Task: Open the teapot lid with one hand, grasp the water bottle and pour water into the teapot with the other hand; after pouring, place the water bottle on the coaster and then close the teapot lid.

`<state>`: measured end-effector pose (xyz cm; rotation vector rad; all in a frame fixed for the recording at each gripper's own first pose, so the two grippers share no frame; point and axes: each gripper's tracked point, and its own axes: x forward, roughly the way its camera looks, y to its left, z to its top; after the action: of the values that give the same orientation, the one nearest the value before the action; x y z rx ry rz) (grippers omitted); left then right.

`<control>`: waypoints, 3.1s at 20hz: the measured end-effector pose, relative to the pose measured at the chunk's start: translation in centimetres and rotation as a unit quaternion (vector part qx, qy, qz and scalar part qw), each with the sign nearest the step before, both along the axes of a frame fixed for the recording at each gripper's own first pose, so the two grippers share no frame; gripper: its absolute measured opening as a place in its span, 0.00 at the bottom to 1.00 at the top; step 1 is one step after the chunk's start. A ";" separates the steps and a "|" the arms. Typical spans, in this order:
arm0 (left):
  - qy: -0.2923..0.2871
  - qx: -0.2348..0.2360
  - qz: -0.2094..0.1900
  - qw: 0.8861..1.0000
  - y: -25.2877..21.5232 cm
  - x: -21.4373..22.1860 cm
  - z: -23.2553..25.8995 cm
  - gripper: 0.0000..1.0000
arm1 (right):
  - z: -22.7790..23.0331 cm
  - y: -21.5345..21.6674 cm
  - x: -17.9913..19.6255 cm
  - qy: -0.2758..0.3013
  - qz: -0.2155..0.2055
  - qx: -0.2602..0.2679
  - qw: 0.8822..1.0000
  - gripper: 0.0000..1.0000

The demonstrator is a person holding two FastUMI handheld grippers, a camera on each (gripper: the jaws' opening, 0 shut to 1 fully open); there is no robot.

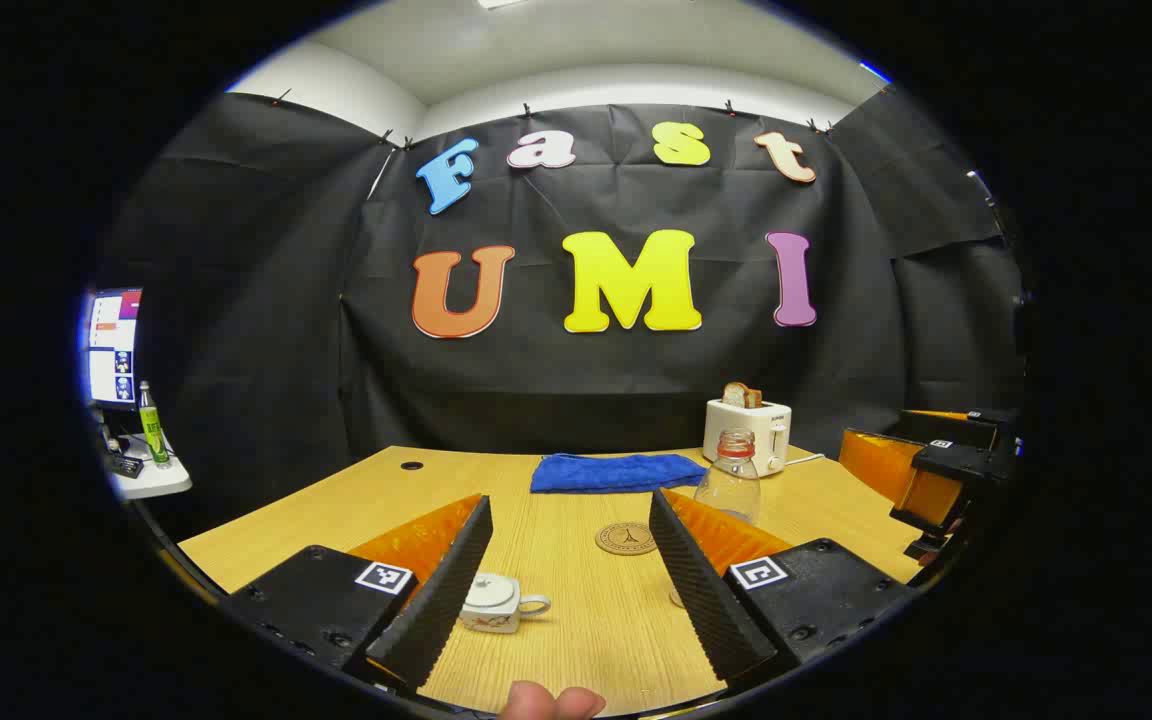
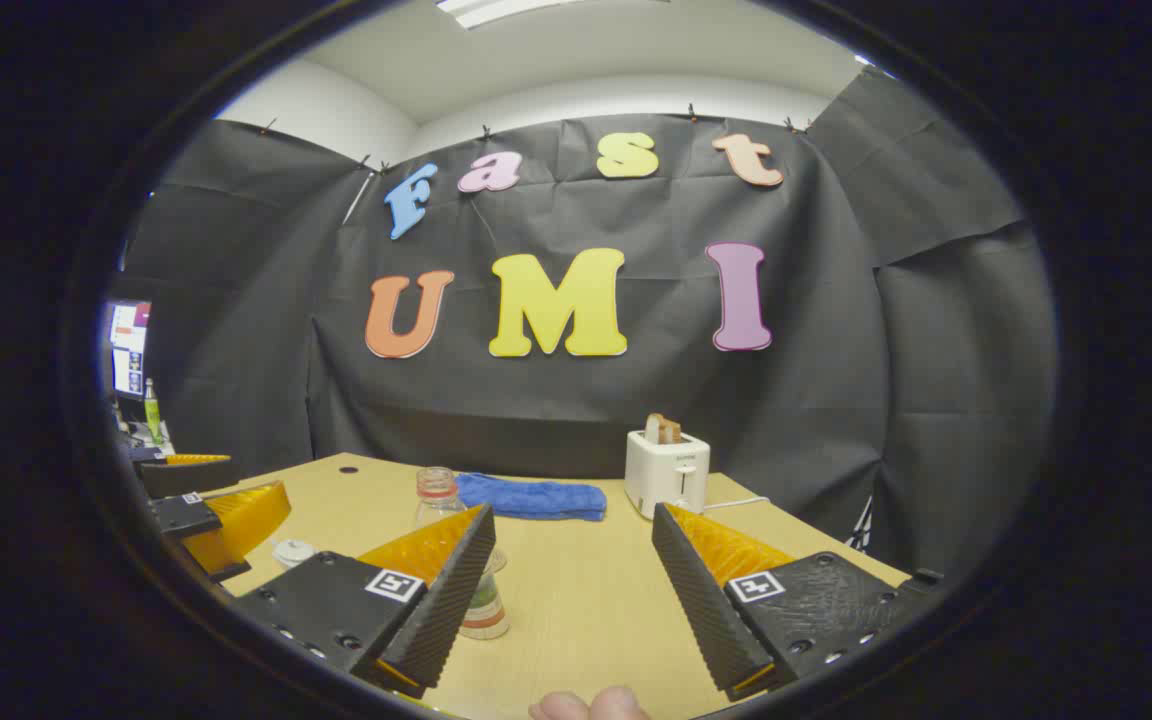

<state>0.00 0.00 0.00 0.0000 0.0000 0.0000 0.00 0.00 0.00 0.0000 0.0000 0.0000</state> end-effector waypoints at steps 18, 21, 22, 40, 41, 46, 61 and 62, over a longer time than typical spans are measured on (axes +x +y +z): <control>0.016 -0.020 -0.005 1.000 1.2 -0.4 -1.1 0.99 | -1.5 0.8 -0.3 0.013 0.007 0.009 1.000 0.95; 0.030 -0.013 -0.016 0.999 1.2 -0.3 -2.3 0.99 | -2.1 0.8 -0.3 0.015 0.005 0.002 1.000 0.95; 0.038 -0.012 -0.015 0.999 1.5 -0.1 -2.8 0.99 | -2.4 0.8 -0.2 0.018 0.006 0.002 1.000 0.95; 0.177 -0.009 -0.003 0.984 6.8 4.9 -11.7 0.61 | -6.6 -2.1 1.2 0.052 -0.026 -0.032 0.998 0.96; 0.180 -0.006 0.000 0.984 7.0 5.1 -11.7 0.53 | -6.7 -2.3 1.3 0.053 -0.027 -0.031 0.998 0.96; 0.186 0.014 0.020 0.982 7.5 6.0 -12.0 0.28 | -7.3 -1.8 1.6 0.062 -0.011 -0.025 0.998 0.96; 0.126 -0.002 0.018 0.992 7.1 4.4 -7.5 0.03 | -11.2 6.3 3.3 0.121 0.142 0.026 0.982 0.95; 0.118 -0.007 0.019 0.993 7.3 4.1 -6.8 0.03 | -11.4 6.9 3.8 0.126 0.146 0.031 0.981 0.96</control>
<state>4.07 7.27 -6.82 -0.0133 0.2366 0.0375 3.85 6.86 -11.42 0.0627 0.2537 0.2938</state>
